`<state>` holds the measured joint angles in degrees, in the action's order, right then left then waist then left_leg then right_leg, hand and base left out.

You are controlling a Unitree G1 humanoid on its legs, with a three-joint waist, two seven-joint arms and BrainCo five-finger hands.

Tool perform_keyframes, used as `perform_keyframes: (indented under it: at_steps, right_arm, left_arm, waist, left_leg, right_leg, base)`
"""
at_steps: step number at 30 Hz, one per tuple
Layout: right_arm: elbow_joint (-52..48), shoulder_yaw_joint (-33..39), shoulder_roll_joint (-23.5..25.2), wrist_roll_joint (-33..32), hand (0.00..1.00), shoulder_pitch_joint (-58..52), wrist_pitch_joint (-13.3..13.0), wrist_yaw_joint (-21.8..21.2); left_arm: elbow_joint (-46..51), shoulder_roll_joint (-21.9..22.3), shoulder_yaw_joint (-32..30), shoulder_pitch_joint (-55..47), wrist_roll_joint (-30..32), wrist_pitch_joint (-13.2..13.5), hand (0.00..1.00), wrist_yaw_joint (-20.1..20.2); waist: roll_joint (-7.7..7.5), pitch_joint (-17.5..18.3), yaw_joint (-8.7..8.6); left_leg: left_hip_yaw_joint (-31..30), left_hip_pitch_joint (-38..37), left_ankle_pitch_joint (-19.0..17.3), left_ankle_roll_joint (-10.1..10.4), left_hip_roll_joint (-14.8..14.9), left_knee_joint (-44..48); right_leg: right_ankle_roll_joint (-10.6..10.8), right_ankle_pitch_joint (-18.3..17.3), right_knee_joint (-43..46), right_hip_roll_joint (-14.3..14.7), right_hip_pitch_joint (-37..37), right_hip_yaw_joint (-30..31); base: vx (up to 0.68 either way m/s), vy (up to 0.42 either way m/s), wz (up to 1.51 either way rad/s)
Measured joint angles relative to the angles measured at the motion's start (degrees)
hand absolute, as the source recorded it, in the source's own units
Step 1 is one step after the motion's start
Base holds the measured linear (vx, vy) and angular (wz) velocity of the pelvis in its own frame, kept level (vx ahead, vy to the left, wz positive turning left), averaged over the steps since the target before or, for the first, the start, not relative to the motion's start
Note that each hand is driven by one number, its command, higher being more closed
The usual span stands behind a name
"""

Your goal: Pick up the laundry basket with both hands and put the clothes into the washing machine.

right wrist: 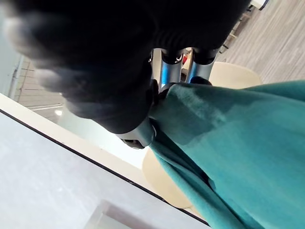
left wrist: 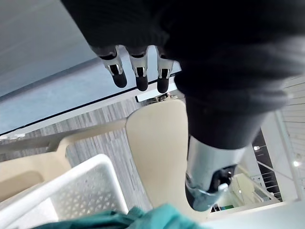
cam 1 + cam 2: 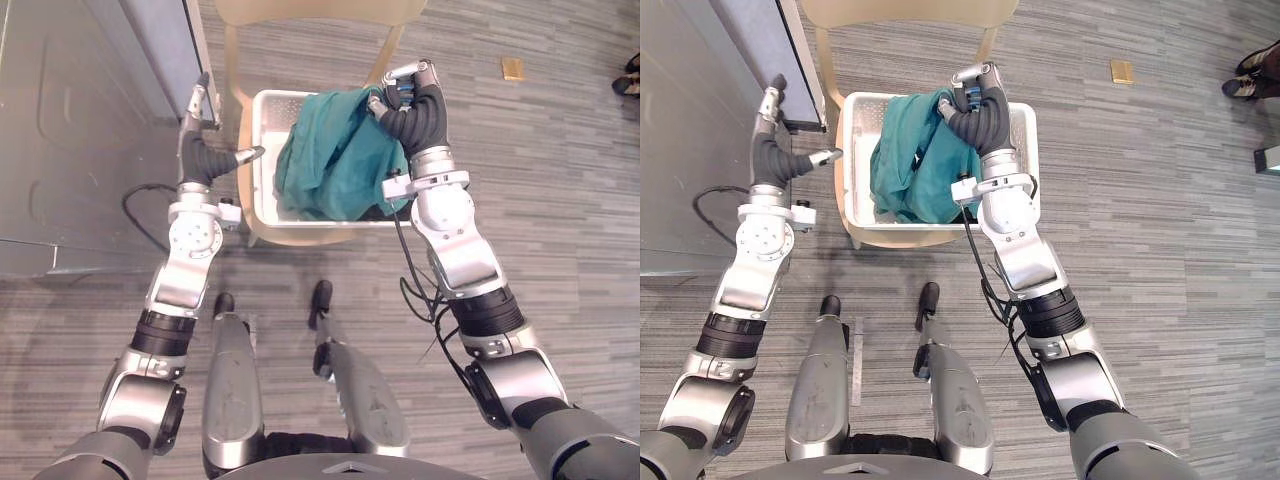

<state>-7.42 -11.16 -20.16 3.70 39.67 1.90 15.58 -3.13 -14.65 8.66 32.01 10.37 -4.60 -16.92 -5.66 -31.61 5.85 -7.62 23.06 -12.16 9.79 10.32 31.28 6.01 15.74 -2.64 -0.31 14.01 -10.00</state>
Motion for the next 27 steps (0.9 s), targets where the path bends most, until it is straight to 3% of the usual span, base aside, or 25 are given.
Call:
perform_keyframes:
  at_steps: [3, 5, 8, 10, 13, 17, 20, 24, 27]
  right_arm:
    - [-2.2, 0.0, 0.0, 0.0, 1.0, 1.2, -1.2, 0.0]
    - [-2.5, -0.1, 0.0, -0.1, 1.0, 3.2, -1.8, 0.1]
    - [-2.5, -2.4, 0.0, -2.3, 1.0, 5.5, -2.2, 0.1]
    - [-2.5, -4.1, 0.0, -2.4, 1.0, 5.6, -2.2, 0.2]
    - [-2.5, -4.4, 0.6, -3.4, 1.0, 6.0, -2.2, 0.2]
    - [-2.5, -4.5, 2.4, -3.4, 1.0, 6.6, -2.2, 0.1]
    - [-2.5, -4.7, 4.8, -3.4, 1.0, 6.6, -2.3, 0.0]
    - [-2.5, -6.1, 8.2, -3.4, 1.0, 6.6, -3.0, 0.0]
    - [-2.5, -6.7, 9.7, -3.4, 1.0, 6.5, -3.4, 0.0]
  left_arm:
    - [-0.8, 0.1, 6.9, 0.1, -0.4, 0.0, 0.0, 1.6]
    - [-2.3, 0.2, 14.7, 1.6, -3.4, 0.2, 0.0, 3.7]
    - [-7.8, -0.3, 28.6, 7.3, -14.5, 0.9, 0.0, 8.5]
    - [-8.1, -0.4, 33.2, 9.0, -20.6, 1.2, 0.0, 11.3]
    - [-9.7, -0.8, 34.1, 8.9, -24.5, 1.2, 0.0, 12.6]
    - [-11.3, -1.1, 33.9, 8.9, -24.9, 1.2, 0.0, 12.3]
    - [-11.3, -0.8, 31.7, 8.8, -24.9, 1.2, 0.0, 11.8]
    - [-11.7, 3.1, 25.6, 7.3, -25.7, 1.7, 0.0, 9.0]
    - [-13.4, 7.0, 20.8, 6.9, -27.3, 2.9, 0.0, 7.5]
  waist:
    - [-0.22, 0.1, -0.5]
    - [-0.22, 0.1, -1.19]
    - [-0.24, 0.1, -1.57]
    - [-0.25, 0.1, -2.03]
    - [-0.26, 0.1, -3.04]
    - [-0.27, 0.1, -3.18]
    - [-1.07, 0.5, -3.54]
    - [-3.1, 1.6, -4.33]
    - [-3.74, 2.0, -4.35]
  left_leg:
    - [-0.2, 0.0, 0.2, 0.0, -0.4, -0.5]
    - [-0.1, 0.1, 0.2, 0.0, -0.7, -0.4]
    - [0.1, 0.1, 0.0, -0.2, -0.8, -0.3]
    - [0.1, 0.1, 0.0, -0.2, -0.8, -0.3]
    - [0.4, -0.3, 0.0, -0.2, -0.7, -0.4]
    - [1.0, -1.0, 0.0, -0.2, -0.6, -0.5]
    - [1.4, -1.4, 0.0, -0.2, -0.7, -0.6]
    - [1.5, -1.4, 0.0, -0.3, -0.7, -0.6]
    - [1.5, -1.4, 0.0, -0.3, -0.7, -0.4]
  right_leg:
    - [0.1, -0.1, 0.0, -0.4, 0.1, -0.2]
    - [0.1, -0.1, 0.0, -0.7, 0.1, -0.1]
    - [0.1, -0.1, 0.0, -0.9, 0.1, 0.0]
    - [0.1, -0.1, 0.1, -0.9, 0.1, 0.0]
    - [0.1, -0.1, 0.4, -0.9, 0.0, 0.2]
    - [0.2, -0.2, 0.9, -0.9, 0.0, 0.7]
    - [0.5, -1.1, 1.3, -1.1, 0.0, 1.1]
    - [0.4, -1.3, 1.4, -1.2, 0.0, 1.2]
    - [0.6, -1.4, 1.8, -1.3, 0.0, 1.2]
  base:
    - [0.05, 0.027, 0.07]
    - [0.04, 0.039, 0.03]
    - [0.04, 0.039, 0.0]
    - [0.04, 0.027, 0.0]
    - [0.04, 0.024, -0.03]
    - [0.01, 0.017, -0.07]
    - [-0.01, 0.007, -0.04]
    - [0.0, 0.0, 0.0]
    - [0.0, 0.0, 0.0]
